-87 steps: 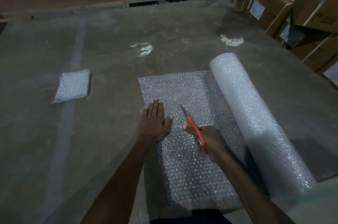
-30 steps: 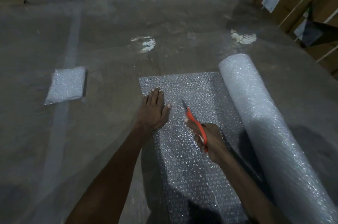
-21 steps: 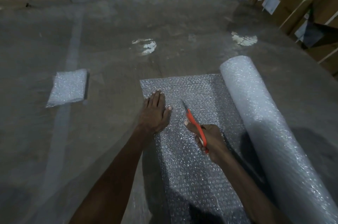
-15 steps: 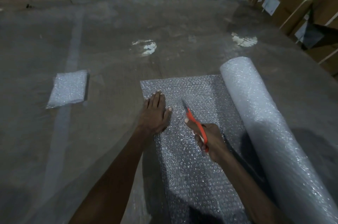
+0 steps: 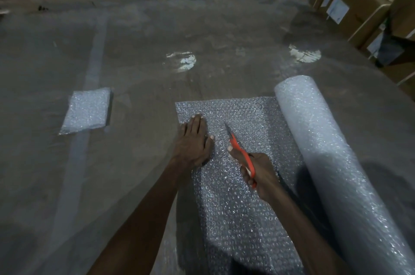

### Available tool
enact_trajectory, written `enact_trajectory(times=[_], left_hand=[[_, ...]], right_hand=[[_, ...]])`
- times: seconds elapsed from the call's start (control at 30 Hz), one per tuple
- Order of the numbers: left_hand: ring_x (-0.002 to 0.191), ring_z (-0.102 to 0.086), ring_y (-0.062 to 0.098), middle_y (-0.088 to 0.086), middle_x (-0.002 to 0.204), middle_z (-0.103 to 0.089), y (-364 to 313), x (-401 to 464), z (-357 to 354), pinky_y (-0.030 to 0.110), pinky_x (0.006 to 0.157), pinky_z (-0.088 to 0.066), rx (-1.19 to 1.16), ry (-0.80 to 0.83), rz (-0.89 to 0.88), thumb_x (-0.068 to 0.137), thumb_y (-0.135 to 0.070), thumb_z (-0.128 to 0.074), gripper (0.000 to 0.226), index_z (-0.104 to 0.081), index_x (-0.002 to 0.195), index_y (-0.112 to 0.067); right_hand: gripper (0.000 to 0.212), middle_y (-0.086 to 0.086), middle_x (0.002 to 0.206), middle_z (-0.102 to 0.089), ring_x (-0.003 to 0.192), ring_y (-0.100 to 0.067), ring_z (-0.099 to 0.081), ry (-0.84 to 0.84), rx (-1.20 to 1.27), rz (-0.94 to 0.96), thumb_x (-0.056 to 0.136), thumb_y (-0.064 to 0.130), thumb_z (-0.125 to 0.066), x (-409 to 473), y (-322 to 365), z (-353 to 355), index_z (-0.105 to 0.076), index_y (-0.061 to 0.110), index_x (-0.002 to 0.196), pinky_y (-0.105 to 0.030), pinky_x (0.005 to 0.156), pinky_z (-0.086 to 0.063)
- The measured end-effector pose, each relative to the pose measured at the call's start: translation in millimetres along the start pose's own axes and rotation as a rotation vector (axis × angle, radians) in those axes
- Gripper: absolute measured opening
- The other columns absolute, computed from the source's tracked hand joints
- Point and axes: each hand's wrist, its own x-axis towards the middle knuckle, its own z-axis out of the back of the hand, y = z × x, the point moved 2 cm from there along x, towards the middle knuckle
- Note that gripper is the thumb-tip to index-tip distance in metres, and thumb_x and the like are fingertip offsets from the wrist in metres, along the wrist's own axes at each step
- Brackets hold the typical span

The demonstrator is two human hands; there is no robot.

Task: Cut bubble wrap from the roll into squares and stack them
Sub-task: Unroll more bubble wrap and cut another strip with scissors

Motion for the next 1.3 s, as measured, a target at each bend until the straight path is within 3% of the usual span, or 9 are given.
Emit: enact_trajectory(times=[0.3,1.07,1.3], left_hand=[[0.154,-0.003,0.028,0.016,0.166,-0.005,12.0,17.6,4.4,0.046,0.124,-0.003,0.009,-0.005,0.027,0.101,-0.05,-0.008,0.073,-0.01,0.158,-0.004],[0.154,0.002,0.028,0.016,0.167,0.0,13.5,16.8,-0.7,0.045,0.124,0.0,0.025,0.011,0.038,0.104,-0.05,-0.009,0.071,-0.004,0.158,-0.004],[0.154,0.003,0.028,0.017,0.166,0.002,21.6,31.3,13.6,0.047,0.123,0.0,0.028,0.025,0.04,0.096,-0.053,-0.004,0.079,-0.003,0.158,-0.004]], right_hand=[[0.039,-0.002,0.047,-0.05,0.033,-0.011,-0.037,0.011,-0.014,0.018,0.08,0.033,-0.085,7.3,1.2,-1.0,-0.059,0.007,0.067,-0.019,0.036,-0.029],[0.04,-0.002,0.048,-0.053,0.034,-0.012,-0.039,0.009,-0.011,0.024,0.079,0.041,-0.085,21.8,12.1,-7.9,-0.062,0.01,0.065,-0.019,0.036,-0.03],[0.038,-0.002,0.047,-0.052,0.032,-0.011,-0.038,0.014,0.006,0.025,0.079,0.031,-0.086,23.3,13.3,-9.0,-0.059,0.01,0.063,-0.018,0.035,-0.029]])
